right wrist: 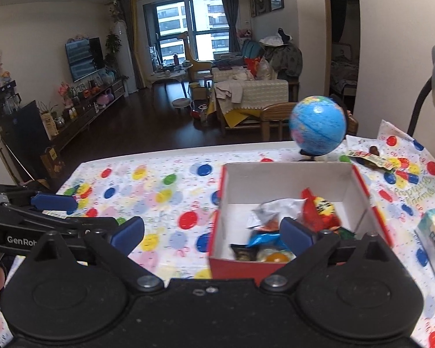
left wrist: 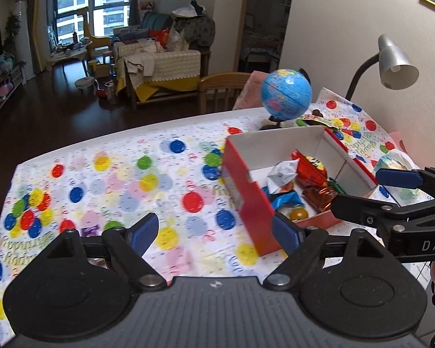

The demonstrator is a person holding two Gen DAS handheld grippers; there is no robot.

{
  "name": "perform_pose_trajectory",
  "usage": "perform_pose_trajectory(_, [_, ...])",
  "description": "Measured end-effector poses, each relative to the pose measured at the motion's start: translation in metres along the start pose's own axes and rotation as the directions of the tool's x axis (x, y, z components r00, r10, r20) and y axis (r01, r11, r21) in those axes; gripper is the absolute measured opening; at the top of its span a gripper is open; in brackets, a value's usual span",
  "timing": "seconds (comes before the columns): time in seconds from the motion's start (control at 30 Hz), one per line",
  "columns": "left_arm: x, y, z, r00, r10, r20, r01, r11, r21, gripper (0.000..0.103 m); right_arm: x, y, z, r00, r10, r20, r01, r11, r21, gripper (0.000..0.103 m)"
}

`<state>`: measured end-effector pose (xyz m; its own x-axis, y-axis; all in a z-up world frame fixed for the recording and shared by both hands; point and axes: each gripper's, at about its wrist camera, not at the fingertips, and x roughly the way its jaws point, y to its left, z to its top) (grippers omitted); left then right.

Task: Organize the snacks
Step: 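Move both tools back toward the M&M bag and foil candy on the table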

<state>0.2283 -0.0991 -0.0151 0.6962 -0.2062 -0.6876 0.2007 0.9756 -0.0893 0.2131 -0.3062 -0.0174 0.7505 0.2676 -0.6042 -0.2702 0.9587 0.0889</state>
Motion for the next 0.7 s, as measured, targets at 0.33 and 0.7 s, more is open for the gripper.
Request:
perform_pose_trajectory(0.33, [-0.032,0.057,-0.023,0.999,0.002,0.051,0.001,0.998,-0.056,0.103,0.004,0.055,-0.012,0.999,0.027,-0.020,-0.027,1.000,-0.004,0.102])
perform_pose_trajectory(0.7, [-0.047,0.114,-0.049,0.995,0.092,0.045,-0.087,0.991,-0.098,0.103,0.015,0.109,-0.029,0.998,0.048,-0.048,-0.050,0.998,-0.037,0.102])
